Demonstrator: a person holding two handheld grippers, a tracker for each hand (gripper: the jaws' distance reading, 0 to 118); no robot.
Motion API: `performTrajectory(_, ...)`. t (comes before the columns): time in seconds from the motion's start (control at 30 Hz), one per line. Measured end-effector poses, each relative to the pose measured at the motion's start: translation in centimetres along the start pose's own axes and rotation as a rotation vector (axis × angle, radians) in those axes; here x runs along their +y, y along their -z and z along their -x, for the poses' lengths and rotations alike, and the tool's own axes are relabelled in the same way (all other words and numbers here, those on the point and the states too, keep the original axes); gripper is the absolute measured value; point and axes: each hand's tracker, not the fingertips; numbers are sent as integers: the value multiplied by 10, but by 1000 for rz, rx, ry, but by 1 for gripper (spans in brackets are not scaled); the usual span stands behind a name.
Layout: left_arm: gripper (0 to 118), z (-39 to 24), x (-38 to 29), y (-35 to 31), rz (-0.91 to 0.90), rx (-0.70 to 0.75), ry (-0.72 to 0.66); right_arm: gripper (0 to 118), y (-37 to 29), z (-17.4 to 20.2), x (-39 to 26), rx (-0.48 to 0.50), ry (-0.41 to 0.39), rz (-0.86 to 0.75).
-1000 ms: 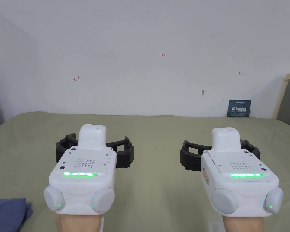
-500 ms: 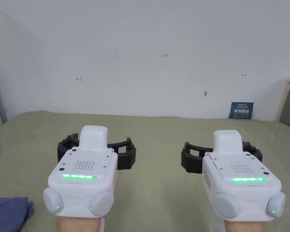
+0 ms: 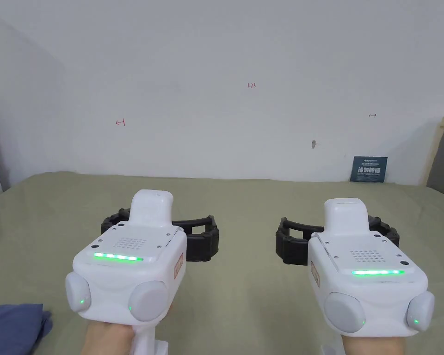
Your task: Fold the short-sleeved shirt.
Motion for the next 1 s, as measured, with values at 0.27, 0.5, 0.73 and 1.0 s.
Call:
performTrajectory(0.27,118,-4,6,4,65,3,-21,118,-1,-2,0,3,-10,9)
performTrajectory(0.5,118,-12,11,2,48,119,9,118,-3,-2,5,4,-17,1)
performTrajectory(0.73,118,-8,18,-4,66,72,-51,118,-2,-2,5,-3,-6,7)
performTrajectory(1.0,118,-10,15,-2,59,78,-14,118,-3,-1,7,-4,-7,5)
